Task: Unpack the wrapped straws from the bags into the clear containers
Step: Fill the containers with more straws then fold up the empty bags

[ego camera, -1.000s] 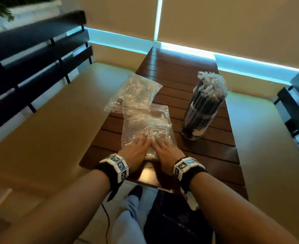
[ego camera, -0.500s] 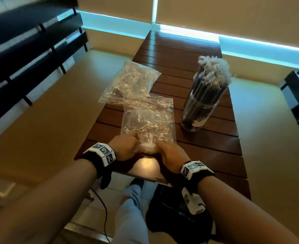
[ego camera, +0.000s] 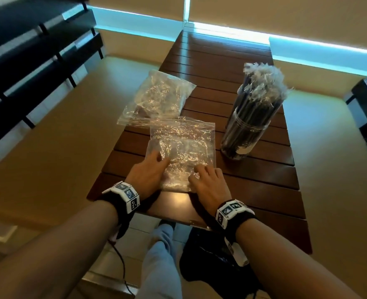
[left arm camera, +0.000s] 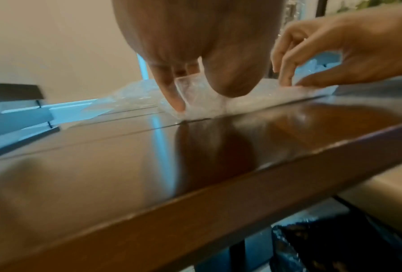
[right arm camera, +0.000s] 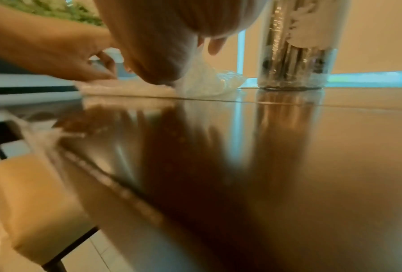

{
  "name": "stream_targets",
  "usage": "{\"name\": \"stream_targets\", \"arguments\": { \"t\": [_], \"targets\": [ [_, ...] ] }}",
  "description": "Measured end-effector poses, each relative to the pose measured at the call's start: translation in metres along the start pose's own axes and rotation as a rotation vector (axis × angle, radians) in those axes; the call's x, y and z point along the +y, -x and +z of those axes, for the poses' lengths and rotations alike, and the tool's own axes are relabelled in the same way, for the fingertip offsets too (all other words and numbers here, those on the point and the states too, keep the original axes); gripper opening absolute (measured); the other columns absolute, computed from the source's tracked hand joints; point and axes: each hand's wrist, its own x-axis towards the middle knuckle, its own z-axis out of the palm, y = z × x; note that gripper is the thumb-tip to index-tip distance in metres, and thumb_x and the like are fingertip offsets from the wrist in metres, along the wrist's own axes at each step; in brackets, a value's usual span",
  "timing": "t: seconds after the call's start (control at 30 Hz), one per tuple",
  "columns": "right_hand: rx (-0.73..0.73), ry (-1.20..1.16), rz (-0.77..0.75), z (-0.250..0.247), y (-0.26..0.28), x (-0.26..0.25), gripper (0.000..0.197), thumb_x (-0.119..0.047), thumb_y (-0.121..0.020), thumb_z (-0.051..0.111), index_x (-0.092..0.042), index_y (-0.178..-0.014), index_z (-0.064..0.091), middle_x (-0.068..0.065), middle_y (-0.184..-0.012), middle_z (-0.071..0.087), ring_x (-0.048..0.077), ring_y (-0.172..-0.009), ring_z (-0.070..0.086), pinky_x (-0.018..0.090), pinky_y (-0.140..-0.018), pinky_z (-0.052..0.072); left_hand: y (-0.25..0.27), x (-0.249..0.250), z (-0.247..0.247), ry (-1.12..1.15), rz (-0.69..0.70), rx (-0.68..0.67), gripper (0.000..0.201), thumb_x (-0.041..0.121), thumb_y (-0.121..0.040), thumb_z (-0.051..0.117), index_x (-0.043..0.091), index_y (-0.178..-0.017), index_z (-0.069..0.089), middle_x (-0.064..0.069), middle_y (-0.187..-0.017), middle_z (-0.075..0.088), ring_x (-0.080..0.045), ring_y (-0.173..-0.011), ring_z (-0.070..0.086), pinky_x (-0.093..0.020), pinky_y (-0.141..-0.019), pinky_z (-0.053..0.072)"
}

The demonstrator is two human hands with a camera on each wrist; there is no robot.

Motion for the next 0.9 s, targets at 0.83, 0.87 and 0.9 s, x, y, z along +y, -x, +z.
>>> {"name": "stream_targets", "arguments": {
  "t": [0.83, 0.87, 0.9],
  "targets": [
    [-0.279, -0.222, 0.275, -0.012, -0.024, 0.012, 0.027, -0.015, -0.101, 0.040, -0.016, -0.128, 0.036, 0.012, -0.128, 0.038, 0.042, -0.089, 0.063, 0.041, -0.063, 0.038, -0.010, 0.005, 0.011, -0.006, -0.021, -0.023, 0.029, 0.031, -0.096, 0.044, 0.021, -0.121, 0.051, -0.004, -0.116, 0.048, -0.024, -0.091, 0.059, -0.037, -0.071, 0.050],
    [-0.283, -0.197, 0.282, -0.010, -0.025, 0.011, 0.028, -0.014, -0.100, 0.041, -0.017, -0.127, 0.036, 0.011, -0.128, 0.038, 0.042, -0.087, 0.064, 0.041, -0.062, 0.038, -0.009, 0.004, 0.009, -0.074, 0.089, 0.046, 0.029, 0.032, -0.090, 0.048, 0.024, -0.116, 0.057, -0.004, -0.114, 0.053, -0.023, -0.094, 0.058, -0.038, -0.076, 0.050],
    [-0.294, -0.189, 0.295, -0.009, -0.026, 0.010, 0.029, -0.014, -0.099, 0.041, -0.017, -0.127, 0.036, 0.012, -0.128, 0.038, 0.042, -0.087, 0.064, 0.041, -0.061, 0.038, -0.008, 0.003, 0.007, -0.124, 0.220, 0.080, 0.026, 0.033, -0.086, 0.052, 0.025, -0.109, 0.062, -0.003, -0.110, 0.058, -0.022, -0.095, 0.058, -0.039, -0.079, 0.050]
  ]
}}
